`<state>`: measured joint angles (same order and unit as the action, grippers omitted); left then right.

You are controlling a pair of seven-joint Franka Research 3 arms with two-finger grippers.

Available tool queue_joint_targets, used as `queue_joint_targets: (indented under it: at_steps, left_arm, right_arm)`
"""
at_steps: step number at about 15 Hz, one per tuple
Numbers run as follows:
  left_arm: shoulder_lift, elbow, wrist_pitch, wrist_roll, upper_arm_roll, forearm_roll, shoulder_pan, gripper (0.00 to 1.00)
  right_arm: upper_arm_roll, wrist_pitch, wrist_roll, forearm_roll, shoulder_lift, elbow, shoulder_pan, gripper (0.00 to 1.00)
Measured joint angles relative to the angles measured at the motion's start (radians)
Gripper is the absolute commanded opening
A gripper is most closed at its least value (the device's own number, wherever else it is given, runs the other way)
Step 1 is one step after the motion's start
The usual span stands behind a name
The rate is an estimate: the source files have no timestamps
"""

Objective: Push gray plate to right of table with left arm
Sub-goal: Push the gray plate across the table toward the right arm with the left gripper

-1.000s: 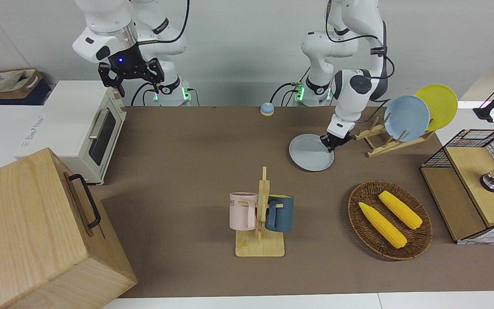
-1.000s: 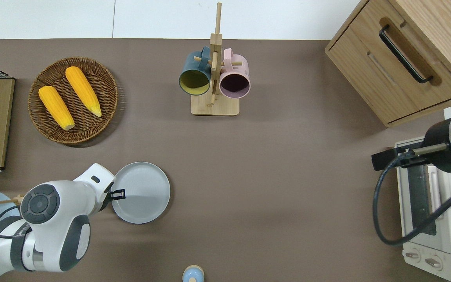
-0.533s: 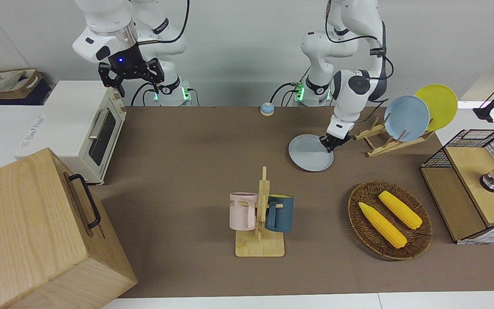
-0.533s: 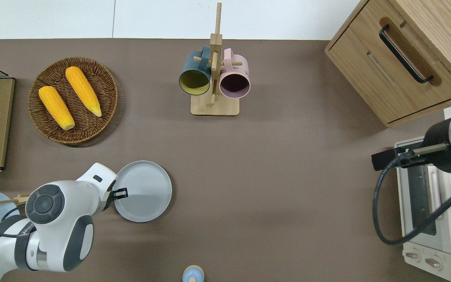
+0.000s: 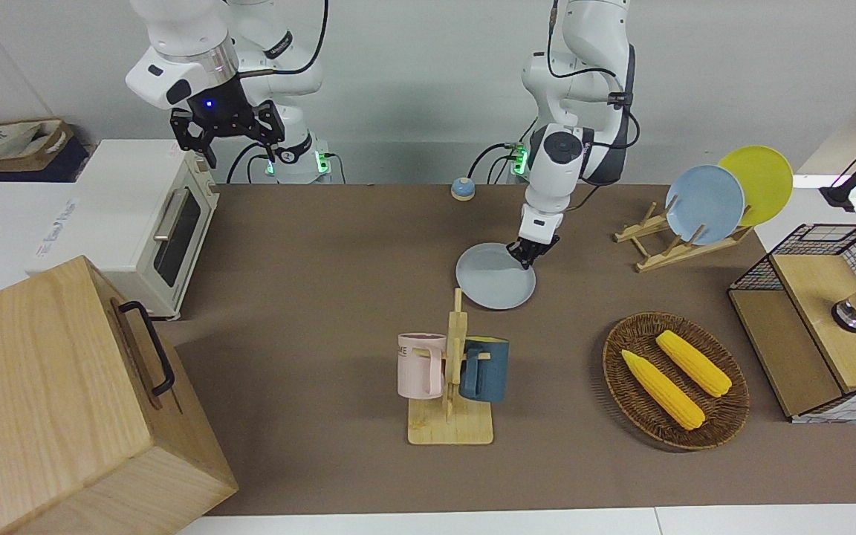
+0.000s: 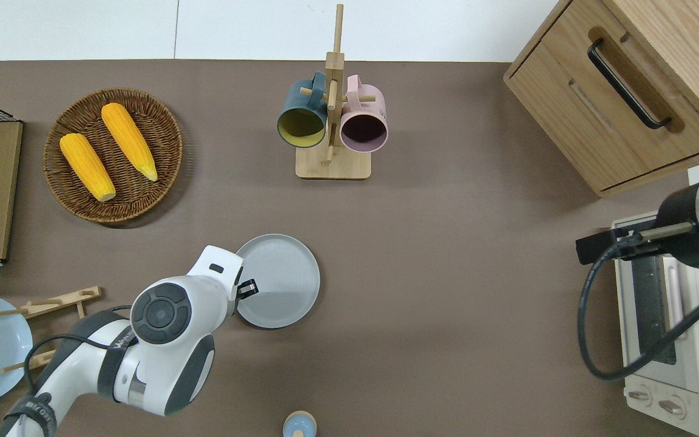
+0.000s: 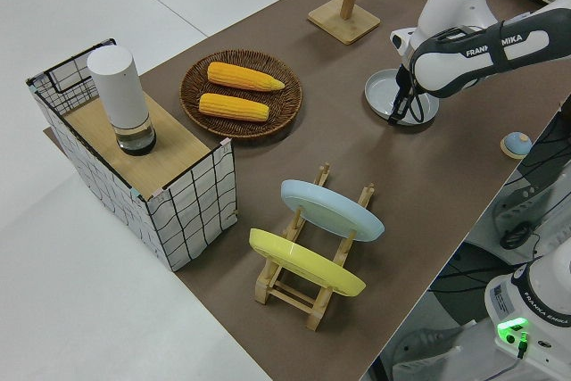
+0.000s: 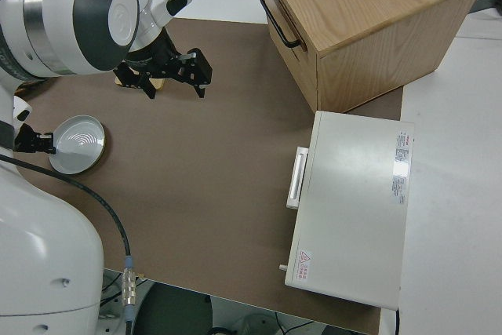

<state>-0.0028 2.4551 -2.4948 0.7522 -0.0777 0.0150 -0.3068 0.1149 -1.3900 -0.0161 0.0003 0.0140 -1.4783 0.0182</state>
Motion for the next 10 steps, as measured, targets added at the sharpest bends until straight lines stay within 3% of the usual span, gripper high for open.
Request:
queue_joint_targets:
  at_steps: [6, 10]
  left_arm:
    - [0.081, -0.101, 0.008, 0.259, -0.002, 0.029, -0.133, 0.0]
    - [0.155, -0.238, 0.109, 0.398, -0.012, 0.043, -0.212, 0.0]
  right_arm:
    - [0.0, 0.0, 0.0, 0.0, 0.0, 0.0, 0.0, 0.983]
    - [0.0, 0.0, 0.0, 0.0, 0.0, 0.0, 0.0, 0.983]
